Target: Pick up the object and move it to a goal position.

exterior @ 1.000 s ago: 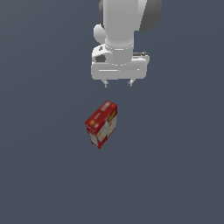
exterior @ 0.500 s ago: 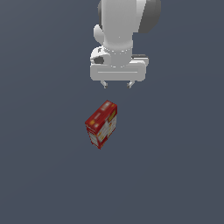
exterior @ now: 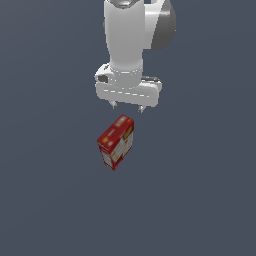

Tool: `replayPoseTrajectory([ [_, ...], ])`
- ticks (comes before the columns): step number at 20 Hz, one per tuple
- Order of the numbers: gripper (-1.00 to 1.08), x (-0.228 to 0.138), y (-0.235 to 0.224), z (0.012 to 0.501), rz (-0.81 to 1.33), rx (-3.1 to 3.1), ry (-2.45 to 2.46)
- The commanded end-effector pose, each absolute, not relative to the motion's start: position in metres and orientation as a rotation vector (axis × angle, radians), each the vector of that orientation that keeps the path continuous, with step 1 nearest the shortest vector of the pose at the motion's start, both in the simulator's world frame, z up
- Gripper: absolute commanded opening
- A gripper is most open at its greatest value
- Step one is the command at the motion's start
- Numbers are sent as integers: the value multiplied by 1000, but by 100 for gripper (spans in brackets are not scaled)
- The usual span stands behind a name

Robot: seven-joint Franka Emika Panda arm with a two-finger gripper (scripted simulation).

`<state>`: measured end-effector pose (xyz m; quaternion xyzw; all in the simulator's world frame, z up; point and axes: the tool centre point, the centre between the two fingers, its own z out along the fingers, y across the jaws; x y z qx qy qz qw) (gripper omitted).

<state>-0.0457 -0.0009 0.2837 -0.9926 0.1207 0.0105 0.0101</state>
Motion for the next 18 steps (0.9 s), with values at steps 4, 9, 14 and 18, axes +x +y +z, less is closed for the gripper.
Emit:
replayPoseTrajectory([
  [4, 100, -25, -21, 266, 20, -3067, 618],
  [9, 100, -13, -35, 253, 9, -3038, 776],
  [14, 100, -6, -43, 245, 2, -3017, 871],
  [18, 100, -4, -46, 242, 0, -3010, 901],
])
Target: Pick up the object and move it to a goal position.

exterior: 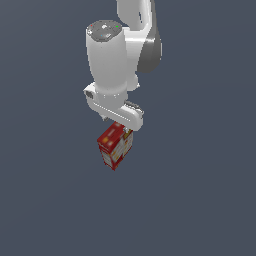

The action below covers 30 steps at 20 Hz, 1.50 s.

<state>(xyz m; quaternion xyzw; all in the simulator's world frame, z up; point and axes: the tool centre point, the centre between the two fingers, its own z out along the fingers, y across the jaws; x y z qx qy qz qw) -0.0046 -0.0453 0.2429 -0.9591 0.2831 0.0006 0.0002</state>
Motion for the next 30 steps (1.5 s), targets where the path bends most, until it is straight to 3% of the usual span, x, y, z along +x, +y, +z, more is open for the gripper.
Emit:
replayPoseTrajectory([
  [1, 100, -3, -46, 242, 0, -3009, 902],
  [20, 100, -4, -46, 192, 0, -3010, 902],
  [21, -100, -4, -46, 192, 0, -3010, 902],
  [30, -100, -4, -46, 192, 0, -3010, 902],
])
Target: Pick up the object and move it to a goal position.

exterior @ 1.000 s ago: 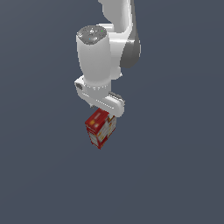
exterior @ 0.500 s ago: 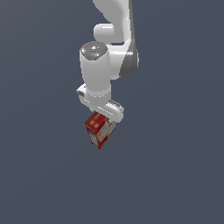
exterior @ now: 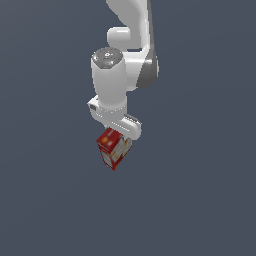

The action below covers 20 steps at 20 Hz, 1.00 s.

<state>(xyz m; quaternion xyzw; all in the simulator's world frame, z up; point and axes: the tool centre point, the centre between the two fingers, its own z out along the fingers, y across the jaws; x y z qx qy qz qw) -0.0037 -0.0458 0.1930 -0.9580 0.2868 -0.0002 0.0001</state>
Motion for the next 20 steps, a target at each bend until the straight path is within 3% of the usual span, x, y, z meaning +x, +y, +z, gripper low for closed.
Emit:
replayPoseTrajectory([
  [1, -100, -4, -46, 193, -1, -3009, 901],
  [10, -100, 11, -55, 207, -111, -2985, 958],
  [20, -100, 50, -87, 260, -479, -2867, 1136],
])
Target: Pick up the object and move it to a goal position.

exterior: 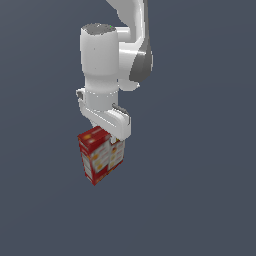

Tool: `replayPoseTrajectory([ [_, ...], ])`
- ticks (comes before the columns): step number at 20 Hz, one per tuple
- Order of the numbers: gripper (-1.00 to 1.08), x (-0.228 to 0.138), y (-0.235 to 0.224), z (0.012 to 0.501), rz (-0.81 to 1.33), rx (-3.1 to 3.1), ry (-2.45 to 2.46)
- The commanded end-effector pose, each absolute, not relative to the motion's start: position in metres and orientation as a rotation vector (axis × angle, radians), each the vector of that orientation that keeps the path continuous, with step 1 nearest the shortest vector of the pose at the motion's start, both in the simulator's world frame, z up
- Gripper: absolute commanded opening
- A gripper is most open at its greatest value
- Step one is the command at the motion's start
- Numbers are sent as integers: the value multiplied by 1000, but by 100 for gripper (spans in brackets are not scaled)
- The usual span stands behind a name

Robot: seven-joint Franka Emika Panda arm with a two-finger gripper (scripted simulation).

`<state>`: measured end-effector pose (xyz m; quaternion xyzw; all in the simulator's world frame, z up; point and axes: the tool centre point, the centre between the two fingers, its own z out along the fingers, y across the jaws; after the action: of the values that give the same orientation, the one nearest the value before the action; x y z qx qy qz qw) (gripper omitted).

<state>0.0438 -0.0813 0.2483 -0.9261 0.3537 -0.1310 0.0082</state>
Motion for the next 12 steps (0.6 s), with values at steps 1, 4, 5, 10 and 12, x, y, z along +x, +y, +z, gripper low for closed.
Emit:
replayPoseTrajectory([
  [1, -100, 54, -92, 268, -525, -2848, 1157],
  [4, -100, 64, -105, 292, -666, -2786, 1219],
  [5, -100, 66, -109, 300, -711, -2764, 1238],
  [10, -100, 73, -127, 334, -899, -2662, 1317],
  [12, -100, 73, -132, 346, -959, -2627, 1341],
])
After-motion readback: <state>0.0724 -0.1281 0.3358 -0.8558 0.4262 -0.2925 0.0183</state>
